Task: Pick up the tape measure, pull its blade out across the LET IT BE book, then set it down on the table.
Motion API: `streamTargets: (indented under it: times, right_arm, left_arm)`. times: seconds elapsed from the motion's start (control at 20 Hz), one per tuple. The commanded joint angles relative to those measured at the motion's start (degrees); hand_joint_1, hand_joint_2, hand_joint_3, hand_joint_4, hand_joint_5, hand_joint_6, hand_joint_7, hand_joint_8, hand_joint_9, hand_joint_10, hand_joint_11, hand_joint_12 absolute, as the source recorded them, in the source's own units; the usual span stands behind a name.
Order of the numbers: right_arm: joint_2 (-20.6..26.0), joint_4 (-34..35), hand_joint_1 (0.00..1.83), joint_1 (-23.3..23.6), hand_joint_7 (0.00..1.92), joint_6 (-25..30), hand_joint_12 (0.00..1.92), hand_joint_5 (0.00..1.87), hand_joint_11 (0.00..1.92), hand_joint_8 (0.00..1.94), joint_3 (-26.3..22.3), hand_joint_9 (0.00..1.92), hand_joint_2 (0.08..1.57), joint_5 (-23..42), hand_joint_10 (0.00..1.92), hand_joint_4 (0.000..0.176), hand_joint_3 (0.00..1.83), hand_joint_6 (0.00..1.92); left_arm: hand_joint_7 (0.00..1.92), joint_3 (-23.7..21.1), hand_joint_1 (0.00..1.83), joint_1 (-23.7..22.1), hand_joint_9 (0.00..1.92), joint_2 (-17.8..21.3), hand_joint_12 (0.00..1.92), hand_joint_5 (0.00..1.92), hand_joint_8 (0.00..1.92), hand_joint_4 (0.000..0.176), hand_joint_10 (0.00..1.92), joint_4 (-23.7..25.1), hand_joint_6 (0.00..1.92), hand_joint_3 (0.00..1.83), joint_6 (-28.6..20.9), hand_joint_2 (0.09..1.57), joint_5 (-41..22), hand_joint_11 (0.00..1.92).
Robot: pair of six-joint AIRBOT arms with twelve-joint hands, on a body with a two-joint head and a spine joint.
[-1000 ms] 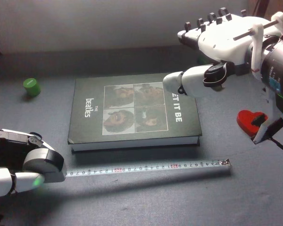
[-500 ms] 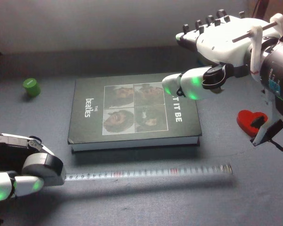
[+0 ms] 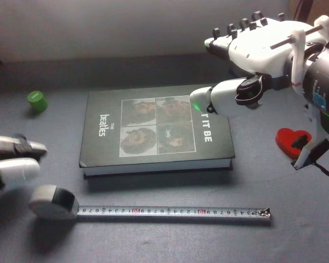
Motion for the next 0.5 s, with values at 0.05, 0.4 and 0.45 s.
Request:
streamTargets:
  times: [0.05, 0.4, 0.45]
  right_arm:
    - [0.2, -4.2, 0.10, 0.3, 0.16, 0.3, 0.38, 0.13, 0.00, 0.00, -0.2, 0.12, 1.13, -0.8, 0.00, 0.000, 0.00, 0.00]
    - [0.6, -4.2, 0.20, 0.2, 0.28, 0.3, 0.65, 0.24, 0.01, 0.01, -2.3, 0.24, 1.14, -2.5, 0.00, 0.000, 0.00, 0.00]
    - [0.6, -4.3, 0.20, 0.2, 0.28, 0.3, 0.65, 0.24, 0.01, 0.01, -2.8, 0.24, 1.14, -3.1, 0.00, 0.000, 0.00, 0.00]
  left_arm:
    - [0.69, 0.8, 0.56, -3.2, 0.63, 2.3, 0.63, 0.68, 0.00, 0.000, 0.00, -0.8, 0.00, 0.00, 1.8, 1.05, -4.7, 0.36]
    - [0.83, -0.1, 0.59, -29.9, 0.82, 6.6, 0.79, 0.84, 0.07, 0.000, 0.13, 2.5, 0.07, 0.00, 16.3, 1.06, 16.1, 0.53]
    - [0.83, -0.5, 0.59, -32.7, 0.82, 6.5, 0.79, 0.84, 0.07, 0.000, 0.13, 0.9, 0.07, 0.00, 19.9, 1.06, 17.5, 0.53]
